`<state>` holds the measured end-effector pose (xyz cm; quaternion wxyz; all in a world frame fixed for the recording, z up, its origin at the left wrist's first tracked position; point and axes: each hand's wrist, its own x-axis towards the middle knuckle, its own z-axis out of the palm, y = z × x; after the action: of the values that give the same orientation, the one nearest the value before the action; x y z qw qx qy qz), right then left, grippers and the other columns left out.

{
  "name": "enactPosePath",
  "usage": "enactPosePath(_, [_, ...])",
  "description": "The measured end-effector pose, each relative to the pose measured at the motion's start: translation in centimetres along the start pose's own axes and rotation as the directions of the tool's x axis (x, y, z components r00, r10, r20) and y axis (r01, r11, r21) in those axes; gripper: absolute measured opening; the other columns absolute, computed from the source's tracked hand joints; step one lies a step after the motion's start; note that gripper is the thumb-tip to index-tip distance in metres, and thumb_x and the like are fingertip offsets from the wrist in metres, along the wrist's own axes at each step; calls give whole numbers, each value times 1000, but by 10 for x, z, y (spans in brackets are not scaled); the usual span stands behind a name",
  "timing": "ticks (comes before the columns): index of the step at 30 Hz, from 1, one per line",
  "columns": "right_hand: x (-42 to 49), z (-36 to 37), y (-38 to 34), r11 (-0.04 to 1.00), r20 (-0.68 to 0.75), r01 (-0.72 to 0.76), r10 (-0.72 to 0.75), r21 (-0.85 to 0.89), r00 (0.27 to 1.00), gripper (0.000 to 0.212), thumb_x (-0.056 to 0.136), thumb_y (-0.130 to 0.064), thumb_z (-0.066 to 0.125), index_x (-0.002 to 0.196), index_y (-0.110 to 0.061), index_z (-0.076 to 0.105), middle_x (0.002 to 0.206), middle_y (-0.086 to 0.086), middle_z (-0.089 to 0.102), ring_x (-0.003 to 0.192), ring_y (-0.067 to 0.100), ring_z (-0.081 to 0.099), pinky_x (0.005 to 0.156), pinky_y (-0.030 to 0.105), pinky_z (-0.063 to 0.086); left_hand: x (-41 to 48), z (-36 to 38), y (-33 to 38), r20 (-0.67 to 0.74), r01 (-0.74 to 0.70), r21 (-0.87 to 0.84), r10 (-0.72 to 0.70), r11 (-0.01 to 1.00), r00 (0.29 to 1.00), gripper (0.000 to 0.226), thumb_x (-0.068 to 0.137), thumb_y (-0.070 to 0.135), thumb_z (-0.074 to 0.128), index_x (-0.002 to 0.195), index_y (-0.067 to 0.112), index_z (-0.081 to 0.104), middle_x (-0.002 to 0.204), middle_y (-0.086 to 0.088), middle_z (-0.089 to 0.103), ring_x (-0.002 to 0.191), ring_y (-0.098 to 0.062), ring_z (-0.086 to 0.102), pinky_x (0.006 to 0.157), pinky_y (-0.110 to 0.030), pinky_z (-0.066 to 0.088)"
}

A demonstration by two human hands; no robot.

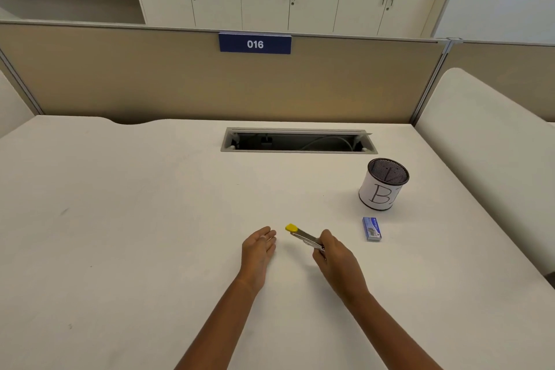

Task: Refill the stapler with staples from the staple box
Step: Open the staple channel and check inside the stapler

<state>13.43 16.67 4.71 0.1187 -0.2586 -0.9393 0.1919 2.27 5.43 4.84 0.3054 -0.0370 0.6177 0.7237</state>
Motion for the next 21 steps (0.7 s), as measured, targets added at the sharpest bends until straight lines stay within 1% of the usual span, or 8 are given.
enactPosePath(2, [1, 2, 4, 999, 57, -54, 54, -7, 997, 16, 87, -9, 43, 85, -16, 28, 72, 4, 42, 64, 27, 35, 55, 30, 27, 0, 1, 0, 0, 13, -10, -13, 1000, 1000, 37, 97, -4, 28, 130, -11, 42, 138, -28, 45, 130, -36, 43, 109, -37, 34])
enactPosePath(5, [0, 1, 5, 858, 42, -282, 293, 429, 955, 16, 81, -2, 49, 77, -13, 38, 62, 8, 51, 53, 23, 43, 47, 27, 31, -3, 3, 1, 26, 31, -47, -30, 998, 999, 36, 96, -3, 30, 129, -10, 43, 136, -27, 46, 128, -36, 45, 105, -36, 35])
enactPosePath(7, [4, -3, 3, 566, 180, -423, 434, 708, 883, 18, 80, 4, 52, 70, -10, 44, 57, 10, 55, 39, 12, 44, 38, 19, 34, -5, 4, 3, 46, 55, -85, -51, 995, 998, 35, 96, -4, 32, 128, -11, 43, 131, -28, 49, 120, -35, 49, 102, -36, 38])
enactPosePath(9, [7, -7, -1, 228, 427, -554, 431, 801, 795, 20, 83, 6, 50, 66, -4, 49, 55, 10, 52, 29, 5, 40, 28, 14, 30, -8, 5, 3, 69, 63, -98, -56, 993, 996, 35, 95, -5, 35, 128, -11, 43, 118, -24, 52, 108, -30, 52, 93, -33, 44])
enactPosePath(11, [9, -11, -4, -110, 656, -659, 306, 744, 690, 21, 88, 3, 47, 67, -2, 52, 52, 7, 49, 25, 3, 37, 24, 11, 27, -12, 6, 4, 100, 49, -87, -40, 995, 994, 33, 95, -5, 38, 126, -10, 46, 109, -18, 53, 99, -29, 54, 82, -27, 48])
enactPosePath(13, [8, -12, -4, -327, 780, -714, 150, 619, 607, 21, 90, -1, 45, 70, -4, 50, 45, 4, 49, 24, 3, 36, 21, 10, 25, -14, 9, 4, 131, 19, -64, -11, 998, 991, 31, 93, -5, 42, 123, -8, 49, 102, -16, 57, 88, -26, 59, 77, -25, 49])
enactPosePath(17, [6, -11, -6, -433, 855, -777, -28, 457, 519, 23, 87, -6, 48, 64, -7, 48, 43, 4, 51, 24, 6, 38, 20, 11, 27, -16, 12, 6, 144, -67, -1, 66, 998, 987, 28, 90, -5, 48, 118, -3, 54, 93, -12, 61, 77, -17, 61, 64, -16, 56])
enactPosePath(21, [4, -15, -12, -395, 841, -805, -128, 443, 526, 19, 72, -9, 57, 55, -4, 52, 47, 4, 52, 26, 7, 41, 22, 11, 29, -18, 13, 9, 138, -146, 30, 140, 989, 980, 31, 87, -8, 51, 116, -1, 57, 98, -13, 62, 84, -20, 60, 61, -12, 56])
